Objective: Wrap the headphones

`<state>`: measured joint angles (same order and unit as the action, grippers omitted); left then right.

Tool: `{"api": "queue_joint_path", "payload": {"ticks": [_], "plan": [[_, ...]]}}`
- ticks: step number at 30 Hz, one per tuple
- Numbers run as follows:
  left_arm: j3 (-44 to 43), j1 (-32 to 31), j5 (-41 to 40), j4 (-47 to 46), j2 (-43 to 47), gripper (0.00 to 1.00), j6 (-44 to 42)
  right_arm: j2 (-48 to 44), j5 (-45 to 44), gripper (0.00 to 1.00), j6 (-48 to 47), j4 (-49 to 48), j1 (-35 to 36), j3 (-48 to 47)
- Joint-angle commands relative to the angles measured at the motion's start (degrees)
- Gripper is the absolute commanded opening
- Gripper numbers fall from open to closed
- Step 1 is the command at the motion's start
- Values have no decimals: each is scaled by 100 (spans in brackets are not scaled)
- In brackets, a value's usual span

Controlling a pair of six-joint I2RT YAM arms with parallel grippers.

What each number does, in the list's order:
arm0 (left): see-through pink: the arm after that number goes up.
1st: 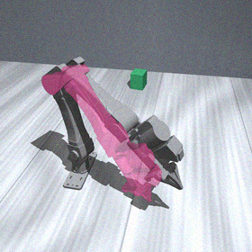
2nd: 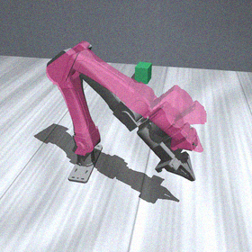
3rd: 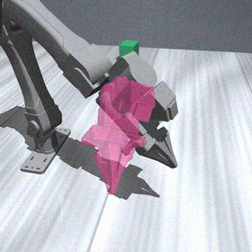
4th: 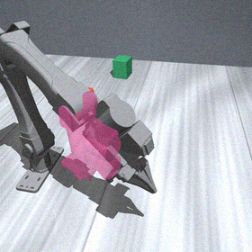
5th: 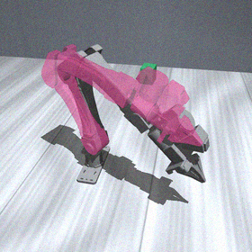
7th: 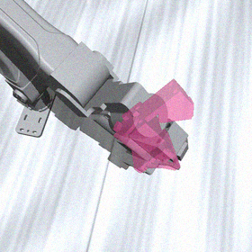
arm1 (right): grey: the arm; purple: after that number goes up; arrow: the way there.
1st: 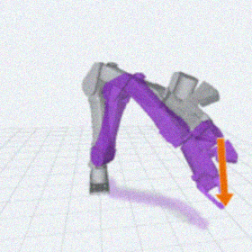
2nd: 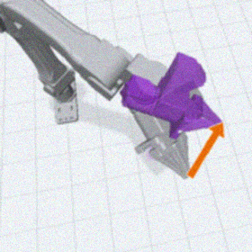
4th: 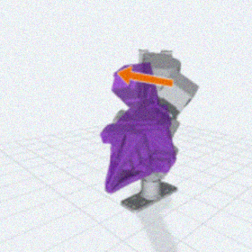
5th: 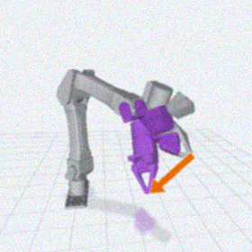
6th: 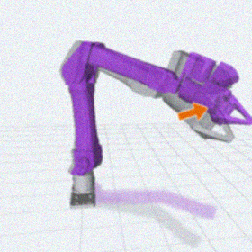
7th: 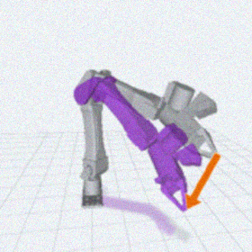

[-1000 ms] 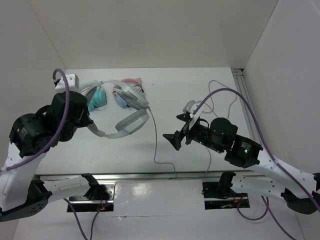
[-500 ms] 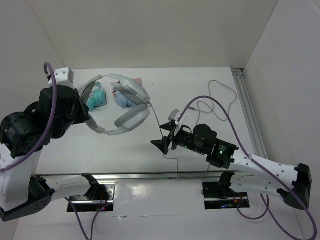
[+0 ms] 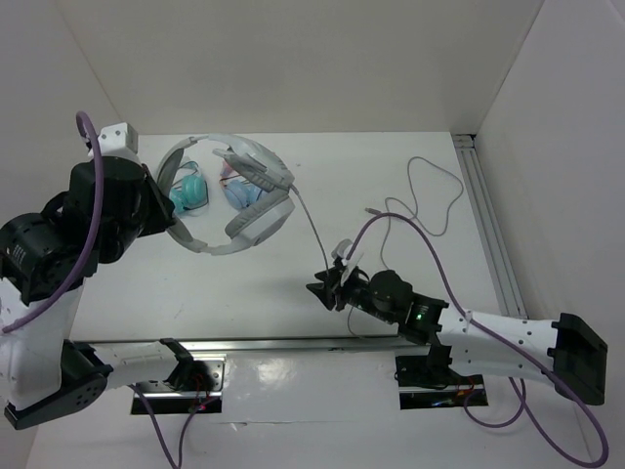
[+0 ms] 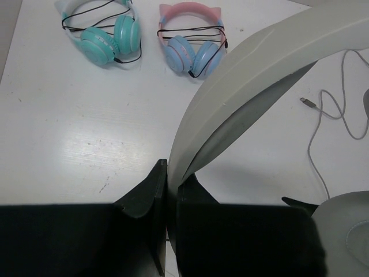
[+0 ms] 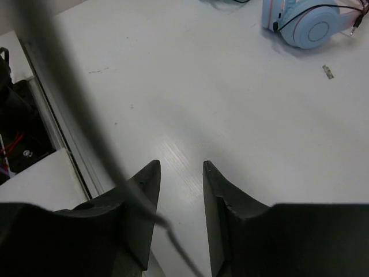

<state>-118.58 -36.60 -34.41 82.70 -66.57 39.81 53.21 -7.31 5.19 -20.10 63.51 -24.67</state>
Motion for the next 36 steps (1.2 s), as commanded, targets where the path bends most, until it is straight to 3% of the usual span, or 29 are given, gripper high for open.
{"api": "queue_joint_path", "payload": {"ticks": [1,2,6,7,12,17,22,27,36], "plan": [[-235,135,-92,-456,74,0,378,-346,-244,42,254,-688,30,216],[-183,136,-92,-456,21,0,378,-399,-244,42,254,-688,30,277],[-25,250,-345,-456,21,0,378,-706,-586,17,429,-365,162,340],[176,302,-416,-526,21,0,239,-820,-944,0,491,11,214,261],[1484,303,-591,-1071,-154,0,-403,-760,-2316,0,772,1866,337,-942],[2478,303,-1497,-1071,-445,0,44,-497,-3484,0,703,3525,723,-2232],[3270,303,-1955,-1510,-445,0,-78,127,-4593,0,650,4934,1329,-3298],[3622,101,-1350,-2204,-445,0,-1009,321,-5061,0,378,5156,1568,-4018],[3992,-1384,-962,-2645,-453,0,-1819,330,-4701,0,-501,4612,1568,-4134]]}}
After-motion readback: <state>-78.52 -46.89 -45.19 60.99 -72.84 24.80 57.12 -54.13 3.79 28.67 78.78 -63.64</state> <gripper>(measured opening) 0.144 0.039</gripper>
